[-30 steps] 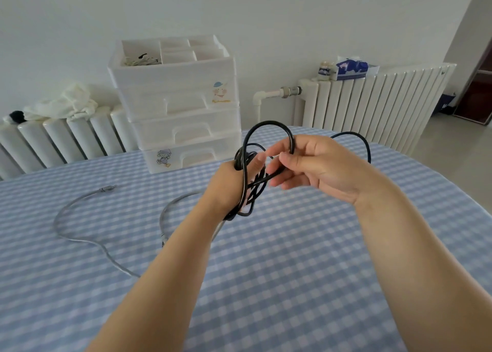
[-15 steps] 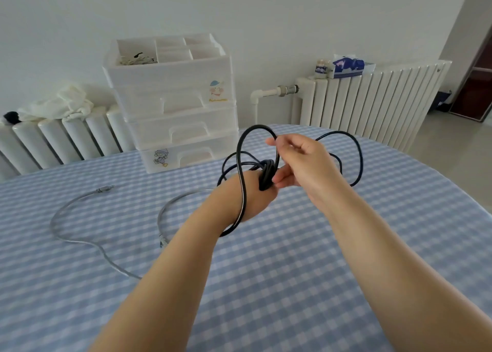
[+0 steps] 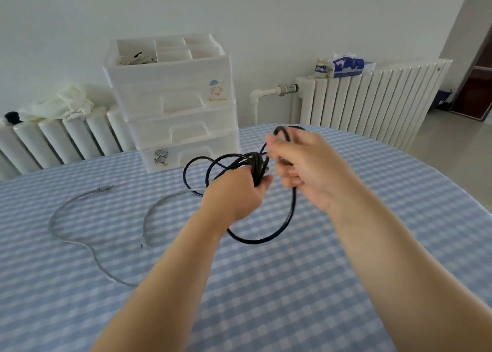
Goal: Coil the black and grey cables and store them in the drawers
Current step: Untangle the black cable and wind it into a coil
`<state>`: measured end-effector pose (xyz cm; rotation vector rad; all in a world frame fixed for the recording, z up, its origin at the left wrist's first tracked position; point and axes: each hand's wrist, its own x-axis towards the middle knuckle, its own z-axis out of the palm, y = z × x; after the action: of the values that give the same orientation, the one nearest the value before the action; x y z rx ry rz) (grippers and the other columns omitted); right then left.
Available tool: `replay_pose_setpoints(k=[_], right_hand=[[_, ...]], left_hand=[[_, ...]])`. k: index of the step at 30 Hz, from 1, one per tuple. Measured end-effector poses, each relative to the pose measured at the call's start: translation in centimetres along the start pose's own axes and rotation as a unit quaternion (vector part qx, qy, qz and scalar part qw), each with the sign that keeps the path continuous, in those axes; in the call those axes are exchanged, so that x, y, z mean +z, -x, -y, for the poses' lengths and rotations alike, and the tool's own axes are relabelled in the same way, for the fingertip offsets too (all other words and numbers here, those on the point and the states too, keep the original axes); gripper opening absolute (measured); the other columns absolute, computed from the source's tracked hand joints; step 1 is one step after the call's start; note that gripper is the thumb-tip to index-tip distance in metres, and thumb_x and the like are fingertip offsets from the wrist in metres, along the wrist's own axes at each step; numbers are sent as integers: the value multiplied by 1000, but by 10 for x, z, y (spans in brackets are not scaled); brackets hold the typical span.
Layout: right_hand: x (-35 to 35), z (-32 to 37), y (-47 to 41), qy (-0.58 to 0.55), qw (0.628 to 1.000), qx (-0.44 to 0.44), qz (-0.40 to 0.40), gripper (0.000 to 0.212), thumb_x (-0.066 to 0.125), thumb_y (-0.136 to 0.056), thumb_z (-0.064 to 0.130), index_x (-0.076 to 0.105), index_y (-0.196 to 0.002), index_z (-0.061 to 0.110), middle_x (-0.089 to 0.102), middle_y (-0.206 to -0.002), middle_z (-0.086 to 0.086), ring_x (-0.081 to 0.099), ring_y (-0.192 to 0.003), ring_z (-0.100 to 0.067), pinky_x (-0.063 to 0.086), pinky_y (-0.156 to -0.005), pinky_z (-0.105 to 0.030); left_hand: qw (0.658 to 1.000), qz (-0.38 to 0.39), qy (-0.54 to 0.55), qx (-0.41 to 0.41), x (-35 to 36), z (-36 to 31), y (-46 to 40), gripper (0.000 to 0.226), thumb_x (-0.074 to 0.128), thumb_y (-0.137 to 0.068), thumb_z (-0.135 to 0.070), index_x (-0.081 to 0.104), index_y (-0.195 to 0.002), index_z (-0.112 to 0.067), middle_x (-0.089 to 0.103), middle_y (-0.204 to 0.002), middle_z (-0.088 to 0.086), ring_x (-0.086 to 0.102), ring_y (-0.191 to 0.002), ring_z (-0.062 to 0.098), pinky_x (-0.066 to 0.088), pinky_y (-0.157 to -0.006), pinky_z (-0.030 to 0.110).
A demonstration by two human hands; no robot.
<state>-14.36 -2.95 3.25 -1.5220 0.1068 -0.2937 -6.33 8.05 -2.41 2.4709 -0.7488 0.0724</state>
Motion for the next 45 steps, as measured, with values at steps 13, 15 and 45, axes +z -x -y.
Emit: replay_pose_setpoints(k=[13,15,45], right_hand=[[-54,-21,-28,325,907,-204,-172,23,46,-99,36,60,-90,20,45,-55,10,36,-43,-2,28,-45,-17],[-52,-27,-30,337,906,-202,-157,25,41,-101,36,58,-87,23,42,-52,10,34,-41,-3,28,-45,-21],[40,-51,5,599,794,-4,104,56,38,-94,5,24,-147,19,52,-78,-1,53,-69,-20,35,-48,-29]], left_hand=[[811,275,505,107,-41,6,6,43,38,-94,-44,41,-72,-7,29,-40,0,26,-30,12,26,-36,18],[769,280,565,105,-42,7,6,42,39,-92,-48,41,-71,-11,31,-39,-5,26,-28,9,22,-36,19],[692,-268,670,5,-31,-4,2,49,34,-99,-49,42,-62,-18,31,-45,-1,29,-40,17,33,-42,26]])
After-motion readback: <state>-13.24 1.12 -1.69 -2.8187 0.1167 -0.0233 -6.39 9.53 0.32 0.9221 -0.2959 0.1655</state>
